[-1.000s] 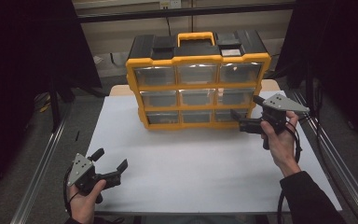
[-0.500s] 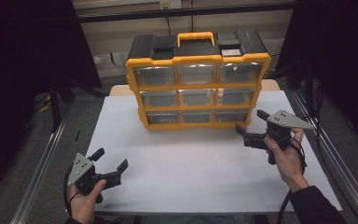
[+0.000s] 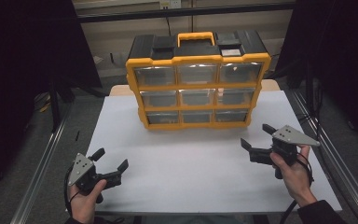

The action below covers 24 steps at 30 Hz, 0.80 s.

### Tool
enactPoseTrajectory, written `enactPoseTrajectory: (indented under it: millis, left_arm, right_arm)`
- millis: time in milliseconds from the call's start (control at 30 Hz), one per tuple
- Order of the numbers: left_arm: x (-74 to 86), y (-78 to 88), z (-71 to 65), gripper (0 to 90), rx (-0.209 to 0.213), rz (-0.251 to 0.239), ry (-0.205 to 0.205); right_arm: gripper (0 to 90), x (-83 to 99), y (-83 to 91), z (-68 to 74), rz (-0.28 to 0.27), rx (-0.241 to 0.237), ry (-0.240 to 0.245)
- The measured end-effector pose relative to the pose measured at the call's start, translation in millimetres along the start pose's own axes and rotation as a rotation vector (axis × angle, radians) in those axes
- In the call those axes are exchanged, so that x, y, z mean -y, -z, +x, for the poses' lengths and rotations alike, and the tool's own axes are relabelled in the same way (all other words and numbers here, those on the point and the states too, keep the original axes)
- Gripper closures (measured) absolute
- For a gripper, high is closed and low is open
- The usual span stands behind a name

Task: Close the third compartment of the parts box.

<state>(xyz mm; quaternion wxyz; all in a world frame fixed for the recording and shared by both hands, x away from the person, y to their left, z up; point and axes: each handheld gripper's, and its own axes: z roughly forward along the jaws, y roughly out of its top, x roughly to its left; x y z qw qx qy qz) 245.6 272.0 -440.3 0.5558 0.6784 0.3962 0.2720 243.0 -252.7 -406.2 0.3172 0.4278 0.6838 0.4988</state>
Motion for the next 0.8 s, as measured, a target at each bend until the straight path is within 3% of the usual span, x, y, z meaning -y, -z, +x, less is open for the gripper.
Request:
enactPoseTrajectory:
  millis: [133,233,533,800]
  left_arm:
    - [0.2,-0.2,-0.9,2.6,-0.008,0.001,0.004]
    - [0.0,0.7,0.1,2.6,0.001,0.011,-0.015]
    - [0.3,-0.2,-1.1,2.7,0.002,0.011,0.000]
    - [0.8,-1.0,-0.5,2.7,-0.001,0.016,-0.001]
  right_arm:
    - [8.1,8.4,7.8,-1.0,0.006,0.006,-0.003]
    - [8.1,14.1,13.2,-1.7,0.012,0.011,0.001]
    - [8.1,29.2,30.3,-4.9,0.022,0.026,-0.011]
    - [8.1,34.3,31.0,-5.1,0.032,0.030,-0.008]
